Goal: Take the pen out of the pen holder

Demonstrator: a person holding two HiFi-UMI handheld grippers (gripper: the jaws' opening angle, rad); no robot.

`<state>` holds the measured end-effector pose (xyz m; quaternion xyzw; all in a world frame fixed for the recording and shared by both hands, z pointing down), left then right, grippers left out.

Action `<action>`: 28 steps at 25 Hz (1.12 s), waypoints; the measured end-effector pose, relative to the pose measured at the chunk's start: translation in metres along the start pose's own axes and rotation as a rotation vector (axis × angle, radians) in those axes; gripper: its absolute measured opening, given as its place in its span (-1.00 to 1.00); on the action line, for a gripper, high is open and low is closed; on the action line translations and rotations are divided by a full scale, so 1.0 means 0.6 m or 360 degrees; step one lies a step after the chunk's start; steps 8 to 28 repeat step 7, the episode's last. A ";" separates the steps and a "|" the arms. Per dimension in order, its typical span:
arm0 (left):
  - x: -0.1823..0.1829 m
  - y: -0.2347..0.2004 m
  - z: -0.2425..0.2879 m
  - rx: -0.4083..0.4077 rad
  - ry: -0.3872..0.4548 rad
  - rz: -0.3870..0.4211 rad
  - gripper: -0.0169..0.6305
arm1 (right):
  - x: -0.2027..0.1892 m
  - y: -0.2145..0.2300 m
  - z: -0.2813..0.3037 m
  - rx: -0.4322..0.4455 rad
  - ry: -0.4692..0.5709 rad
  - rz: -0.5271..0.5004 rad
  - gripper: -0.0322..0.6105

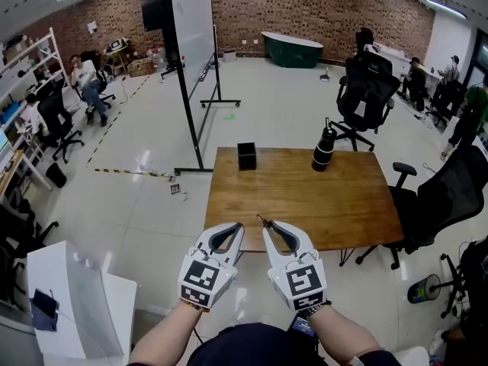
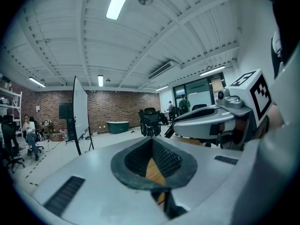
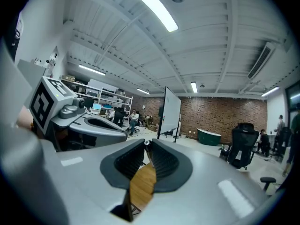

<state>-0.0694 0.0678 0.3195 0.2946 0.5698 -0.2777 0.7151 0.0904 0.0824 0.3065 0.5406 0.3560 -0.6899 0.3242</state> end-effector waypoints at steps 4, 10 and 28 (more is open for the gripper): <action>-0.001 -0.004 0.006 0.0006 0.0007 -0.0001 -0.93 | 0.000 0.005 0.005 0.0002 0.0004 -0.0006 -0.76; 0.001 -0.008 0.011 0.0009 0.0016 0.0006 -0.93 | 0.001 0.009 0.010 -0.0001 0.0010 -0.0012 -0.76; 0.001 -0.008 0.011 0.0009 0.0016 0.0006 -0.93 | 0.001 0.009 0.010 -0.0001 0.0010 -0.0012 -0.76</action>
Point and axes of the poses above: the fingertips, and each gripper's own axes: z forward along the fingers, y to its right, x out of its top, the point moved 9 cm from there along -z, backward along the fingers, and after that the axes turned 1 degree about -x, right-handed, at the moved point
